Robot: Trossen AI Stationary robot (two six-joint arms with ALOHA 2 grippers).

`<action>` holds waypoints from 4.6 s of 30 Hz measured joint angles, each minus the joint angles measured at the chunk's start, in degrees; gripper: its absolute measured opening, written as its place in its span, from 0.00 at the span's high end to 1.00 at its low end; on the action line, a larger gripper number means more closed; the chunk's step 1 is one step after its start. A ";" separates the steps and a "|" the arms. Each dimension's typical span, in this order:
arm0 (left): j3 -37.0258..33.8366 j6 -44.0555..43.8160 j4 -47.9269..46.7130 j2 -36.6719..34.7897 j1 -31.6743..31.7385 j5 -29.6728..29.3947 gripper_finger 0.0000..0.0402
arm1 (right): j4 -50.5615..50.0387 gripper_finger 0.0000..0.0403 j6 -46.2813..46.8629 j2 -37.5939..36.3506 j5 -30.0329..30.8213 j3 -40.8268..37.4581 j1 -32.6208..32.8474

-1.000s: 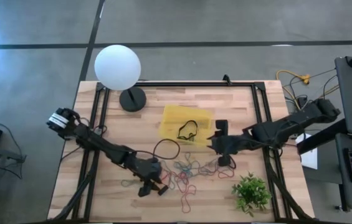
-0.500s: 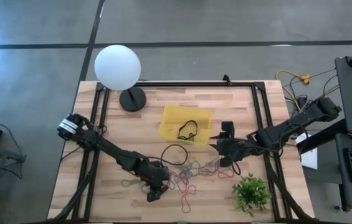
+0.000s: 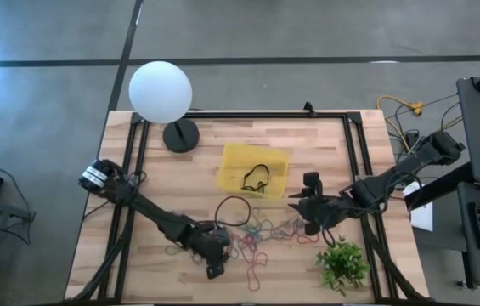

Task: Pick and place rubber bands into bin
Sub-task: Put the black rubber band into the yellow bin, then put the blue rubber band into the yellow bin

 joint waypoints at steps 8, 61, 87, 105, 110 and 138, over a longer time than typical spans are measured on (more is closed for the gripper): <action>0.20 -3.66 -3.80 -0.02 -2.01 -4.43 0.64 | -0.06 0.75 -0.47 -0.02 0.01 0.00 0.48; 3.32 -8.07 -3.86 4.61 -8.36 -13.99 0.88 | -2.13 0.80 0.32 0.00 -0.10 -0.35 0.48; 6.38 22.83 -4.06 -7.45 -4.09 -30.30 1.00 | -2.18 0.80 0.38 0.03 -0.12 -0.35 0.47; 6.27 36.53 3.35 -7.66 20.59 -29.50 1.00 | -2.15 0.81 -0.03 0.04 -0.08 -1.62 0.46; 6.17 36.49 3.67 -6.76 24.94 -24.79 1.00 | -2.18 0.83 -0.25 0.04 -0.06 -2.30 0.44; 6.25 38.71 3.58 -2.97 27.14 -23.98 0.72 | -1.90 0.84 -0.49 0.00 0.12 -3.04 0.44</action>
